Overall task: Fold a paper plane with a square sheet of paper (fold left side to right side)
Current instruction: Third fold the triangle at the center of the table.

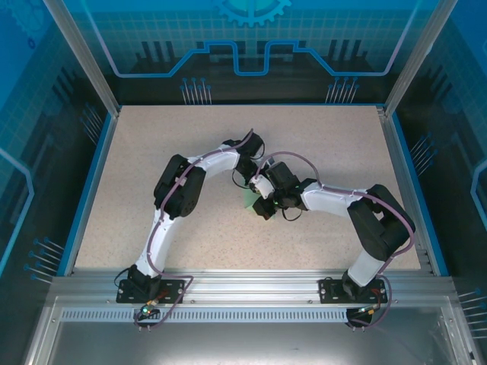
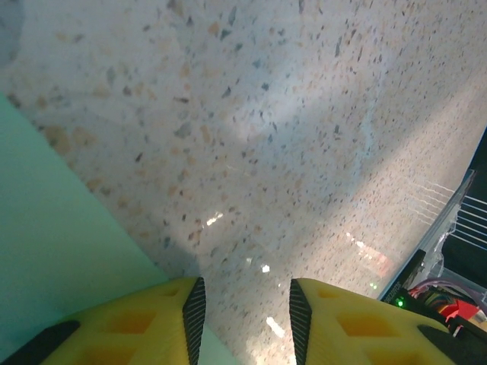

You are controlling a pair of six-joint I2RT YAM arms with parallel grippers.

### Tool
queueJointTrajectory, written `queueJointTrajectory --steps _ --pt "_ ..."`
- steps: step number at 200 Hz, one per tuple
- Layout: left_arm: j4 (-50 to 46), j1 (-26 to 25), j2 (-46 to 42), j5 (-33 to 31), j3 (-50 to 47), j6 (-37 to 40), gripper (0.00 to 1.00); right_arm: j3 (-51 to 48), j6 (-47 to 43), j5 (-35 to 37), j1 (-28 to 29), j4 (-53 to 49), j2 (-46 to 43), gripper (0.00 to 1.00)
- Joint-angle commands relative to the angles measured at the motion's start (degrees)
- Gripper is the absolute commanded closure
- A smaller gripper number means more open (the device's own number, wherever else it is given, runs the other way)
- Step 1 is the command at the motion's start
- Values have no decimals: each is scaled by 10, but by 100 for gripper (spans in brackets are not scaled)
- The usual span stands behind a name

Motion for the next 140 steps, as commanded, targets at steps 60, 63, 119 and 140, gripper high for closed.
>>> queueJointTrajectory --steps 60,63,119,140 --pt "-33 11 -60 2 -44 27 62 -3 2 -12 -7 -11 0 100" --pt "-33 12 -59 1 -46 27 62 -2 3 -13 -7 -11 1 100" --pt "-29 27 -38 -29 -67 30 64 -2 3 -12 -7 -14 7 100" --pt "-32 27 -21 -32 -65 32 64 0 3 -13 -7 -15 7 100"
